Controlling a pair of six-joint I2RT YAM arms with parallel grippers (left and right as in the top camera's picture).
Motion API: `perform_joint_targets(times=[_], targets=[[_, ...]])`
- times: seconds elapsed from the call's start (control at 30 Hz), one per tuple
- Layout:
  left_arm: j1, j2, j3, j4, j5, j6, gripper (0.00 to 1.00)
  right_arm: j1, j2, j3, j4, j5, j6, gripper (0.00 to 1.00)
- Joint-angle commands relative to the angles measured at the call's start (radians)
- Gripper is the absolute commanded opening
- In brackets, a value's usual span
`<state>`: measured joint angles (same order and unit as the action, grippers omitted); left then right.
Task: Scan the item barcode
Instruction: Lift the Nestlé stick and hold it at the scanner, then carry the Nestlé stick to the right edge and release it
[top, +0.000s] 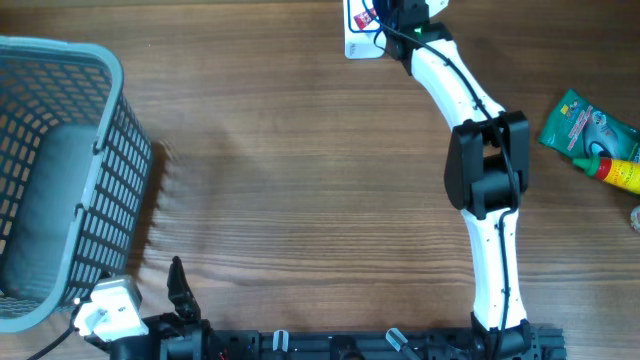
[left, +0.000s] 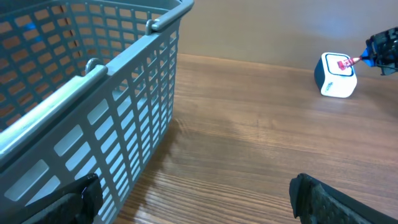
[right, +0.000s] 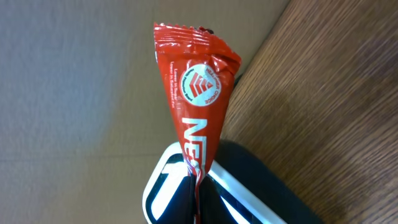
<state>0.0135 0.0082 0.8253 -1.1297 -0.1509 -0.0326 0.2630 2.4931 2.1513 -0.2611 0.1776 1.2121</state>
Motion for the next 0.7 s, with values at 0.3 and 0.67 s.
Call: perform_joint_targets(times=[0.3,0.67], targets=[[0.005,-0.003,0.002,0.002,0.005,-0.006,1.0,-0.243,-0.246,0.112,-0.969,0.013,-0.152,0.04],[0.004,-0.003,0.002,0.003,0.005,-0.006,1.0,-0.558,-0.253,-0.098,-1.348,0.031,0.187,0.04]])
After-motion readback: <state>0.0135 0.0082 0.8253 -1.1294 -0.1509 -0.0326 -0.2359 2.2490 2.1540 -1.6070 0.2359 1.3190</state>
